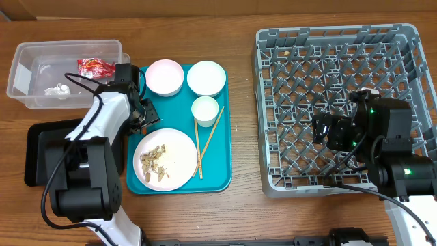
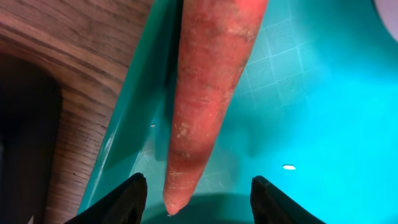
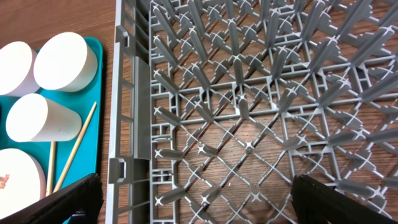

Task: Sort waste into correct bins and load items into the dishwasher
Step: 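Grasp the orange carrot on the tray with the left gripper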

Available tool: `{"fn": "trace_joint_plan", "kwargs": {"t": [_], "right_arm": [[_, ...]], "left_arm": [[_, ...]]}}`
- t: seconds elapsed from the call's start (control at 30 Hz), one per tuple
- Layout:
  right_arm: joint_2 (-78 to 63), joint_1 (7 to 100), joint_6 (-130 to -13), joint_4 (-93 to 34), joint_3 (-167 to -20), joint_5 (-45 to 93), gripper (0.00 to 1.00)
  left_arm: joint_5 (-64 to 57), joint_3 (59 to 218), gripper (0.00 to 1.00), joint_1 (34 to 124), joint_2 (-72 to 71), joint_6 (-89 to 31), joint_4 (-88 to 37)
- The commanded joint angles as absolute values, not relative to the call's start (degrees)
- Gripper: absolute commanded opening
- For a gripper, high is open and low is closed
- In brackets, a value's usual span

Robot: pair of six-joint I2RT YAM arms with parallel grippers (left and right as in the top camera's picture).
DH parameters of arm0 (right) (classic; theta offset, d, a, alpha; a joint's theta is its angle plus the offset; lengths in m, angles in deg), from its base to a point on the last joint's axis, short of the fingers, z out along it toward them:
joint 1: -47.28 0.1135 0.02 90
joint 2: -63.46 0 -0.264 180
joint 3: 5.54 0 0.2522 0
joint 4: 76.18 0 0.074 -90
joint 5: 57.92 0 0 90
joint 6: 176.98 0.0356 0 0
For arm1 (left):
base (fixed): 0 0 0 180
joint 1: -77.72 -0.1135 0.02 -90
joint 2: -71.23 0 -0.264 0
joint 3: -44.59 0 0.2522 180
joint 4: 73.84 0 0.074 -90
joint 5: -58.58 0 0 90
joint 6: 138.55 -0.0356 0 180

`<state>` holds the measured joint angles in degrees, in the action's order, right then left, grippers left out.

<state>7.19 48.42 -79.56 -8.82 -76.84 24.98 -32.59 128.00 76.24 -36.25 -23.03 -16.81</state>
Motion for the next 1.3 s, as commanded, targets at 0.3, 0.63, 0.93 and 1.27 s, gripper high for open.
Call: {"fn": "trace_joint_plan", "kwargs": {"t": [0.3, 0.63, 0.93, 1.27], "right_arm": [[7.5, 48.2, -79.7, -9.1, -78.5, 24.9, 1.0], [7.5, 48.2, -79.7, -9.1, -78.5, 24.9, 1.0], [7.5, 48.2, -79.7, -9.1, -78.5, 24.9, 1.0], [7.5, 48.2, -79.7, -9.1, -78.5, 24.9, 1.0]], "left_arm": [[-35.0, 127.3, 0.39, 76.6, -37.1, -22.7, -17.5], [-35.0, 126.5, 0.44, 76.6, -37.1, -22.6, -17.7], [-35.0, 124.2, 0.38, 76.6, -37.1, -22.6, -20.5], [-34.8, 123.7, 0.28, 76.7, -37.1, -22.6, -20.5]]}}
